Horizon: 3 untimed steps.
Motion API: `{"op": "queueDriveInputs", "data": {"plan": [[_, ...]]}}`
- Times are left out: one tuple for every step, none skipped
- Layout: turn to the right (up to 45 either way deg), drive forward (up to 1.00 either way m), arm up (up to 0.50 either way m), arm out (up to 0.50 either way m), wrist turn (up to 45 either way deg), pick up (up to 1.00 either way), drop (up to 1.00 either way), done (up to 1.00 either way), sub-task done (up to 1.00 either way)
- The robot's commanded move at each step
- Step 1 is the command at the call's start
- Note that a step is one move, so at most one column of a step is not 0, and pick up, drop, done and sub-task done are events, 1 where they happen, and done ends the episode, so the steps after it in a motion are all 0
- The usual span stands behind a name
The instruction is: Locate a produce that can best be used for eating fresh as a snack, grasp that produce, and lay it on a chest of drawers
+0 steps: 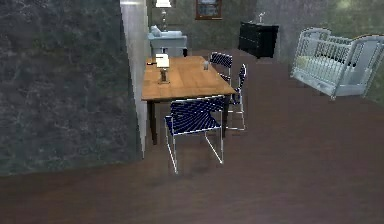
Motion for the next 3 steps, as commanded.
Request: {"op": "queueDriveInputs", "data": {"plan": [[3.0, 0.0, 0.0, 0.0, 0.0, 0.0, 0.0, 0.0, 0.0], [0.0, 0.55, 0.0, 0.0, 0.0, 0.0, 0.0, 0.0, 0.0], [-42.0, 0.0, 0.0, 0.0, 0.0, 0.0, 0.0, 0.0, 0.0]]}}
